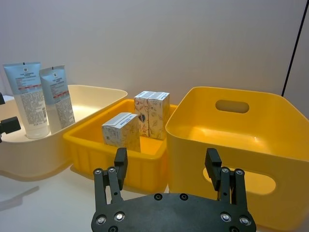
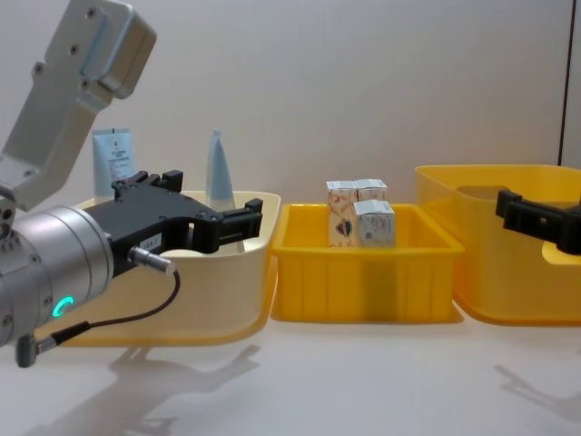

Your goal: Bimanual collaborative sorting of washing and personal care products

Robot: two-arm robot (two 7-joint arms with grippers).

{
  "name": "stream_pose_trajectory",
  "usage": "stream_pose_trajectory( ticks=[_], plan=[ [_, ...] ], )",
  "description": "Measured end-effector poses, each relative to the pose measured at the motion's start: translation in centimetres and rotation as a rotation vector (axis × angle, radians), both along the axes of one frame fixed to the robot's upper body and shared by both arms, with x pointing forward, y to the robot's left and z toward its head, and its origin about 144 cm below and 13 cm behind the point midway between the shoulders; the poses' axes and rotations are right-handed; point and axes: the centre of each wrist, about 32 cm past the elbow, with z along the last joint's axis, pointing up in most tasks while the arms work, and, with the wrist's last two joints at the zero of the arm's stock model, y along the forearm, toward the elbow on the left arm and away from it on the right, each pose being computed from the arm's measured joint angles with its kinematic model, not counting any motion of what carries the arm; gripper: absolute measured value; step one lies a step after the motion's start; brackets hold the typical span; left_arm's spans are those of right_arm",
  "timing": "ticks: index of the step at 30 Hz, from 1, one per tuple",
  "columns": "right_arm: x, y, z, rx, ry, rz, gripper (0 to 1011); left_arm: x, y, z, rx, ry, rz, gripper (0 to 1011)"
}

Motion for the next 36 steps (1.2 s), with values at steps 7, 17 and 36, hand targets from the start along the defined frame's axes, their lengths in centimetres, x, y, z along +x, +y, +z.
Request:
stream_pose_trajectory(
  ticks=[7,17,36],
  plan=[
    [0.0,0.0,0.0,0.000,0.000,0.000,1001,0.0,0.0,0.0,0.000,0.000,0.000,1003],
    [0.0,0.0,0.0,0.000,0.000,0.000,1001,0.0,0.0,0.0,0.000,0.000,0.000,1003],
    [1.1,2.3,4.0,-0.088,0.069,0.115,1001,0.0,0.0,0.0,0.000,0.000,0.000,1003]
  ],
)
